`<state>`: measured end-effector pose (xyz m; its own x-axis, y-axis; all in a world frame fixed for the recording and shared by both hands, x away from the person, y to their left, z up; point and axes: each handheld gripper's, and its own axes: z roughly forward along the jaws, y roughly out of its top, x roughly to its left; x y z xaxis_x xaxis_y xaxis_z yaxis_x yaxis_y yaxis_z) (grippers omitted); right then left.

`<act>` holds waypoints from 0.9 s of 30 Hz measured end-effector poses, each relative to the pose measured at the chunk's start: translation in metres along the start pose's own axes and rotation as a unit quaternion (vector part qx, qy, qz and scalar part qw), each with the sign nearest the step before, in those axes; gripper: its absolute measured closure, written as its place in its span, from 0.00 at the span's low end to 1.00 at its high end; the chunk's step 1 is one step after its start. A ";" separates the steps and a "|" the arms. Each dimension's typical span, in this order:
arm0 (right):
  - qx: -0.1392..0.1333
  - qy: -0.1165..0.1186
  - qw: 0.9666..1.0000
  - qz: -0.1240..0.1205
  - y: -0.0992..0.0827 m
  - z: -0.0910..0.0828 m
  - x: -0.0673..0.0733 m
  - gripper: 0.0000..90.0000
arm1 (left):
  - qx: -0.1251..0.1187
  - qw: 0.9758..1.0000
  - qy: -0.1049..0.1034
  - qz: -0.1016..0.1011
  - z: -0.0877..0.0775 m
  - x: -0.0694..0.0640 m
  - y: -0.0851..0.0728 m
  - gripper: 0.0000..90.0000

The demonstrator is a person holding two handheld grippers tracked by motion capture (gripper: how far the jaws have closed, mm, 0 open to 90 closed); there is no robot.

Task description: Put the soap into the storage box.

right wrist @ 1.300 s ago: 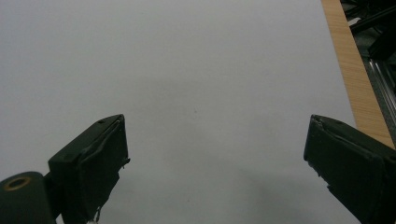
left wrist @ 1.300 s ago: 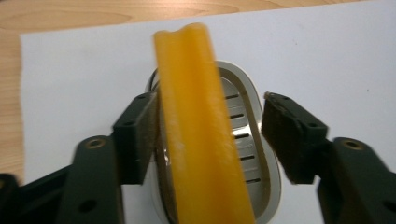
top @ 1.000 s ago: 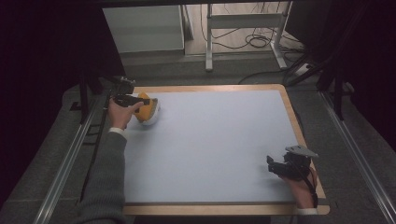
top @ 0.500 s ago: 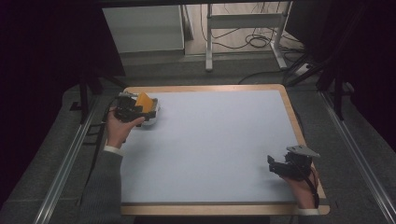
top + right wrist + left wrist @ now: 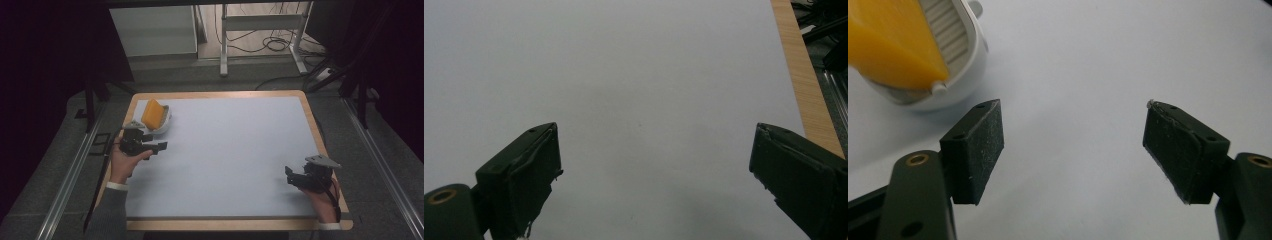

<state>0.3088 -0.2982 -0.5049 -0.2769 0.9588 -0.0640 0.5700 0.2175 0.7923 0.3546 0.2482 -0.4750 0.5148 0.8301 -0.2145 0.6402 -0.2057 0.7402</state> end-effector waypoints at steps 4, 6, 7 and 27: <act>0.000 0.001 1.000 -0.003 0.000 0.001 0.000 0.07 | -0.003 1.000 -0.013 0.002 0.000 -0.009 -0.014 0.27; -0.002 0.002 1.000 -0.005 0.000 0.001 0.000 0.07 | -0.007 1.000 -0.016 -0.004 0.000 -0.011 -0.021 0.27; -0.003 0.003 1.000 -0.004 0.000 0.000 0.000 0.07 | -0.007 1.000 -0.015 -0.007 0.001 -0.012 -0.025 0.27; -0.013 0.003 1.000 -0.018 0.001 0.000 0.005 0.07 | -0.004 1.000 0.008 0.020 0.007 -0.017 -0.049 0.25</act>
<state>0.3078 -0.2932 -0.5043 -0.3016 0.9493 -0.0884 0.5399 0.2465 0.8048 0.3184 0.2402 -0.5124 0.5309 0.8291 -0.1754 0.6146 -0.2342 0.7533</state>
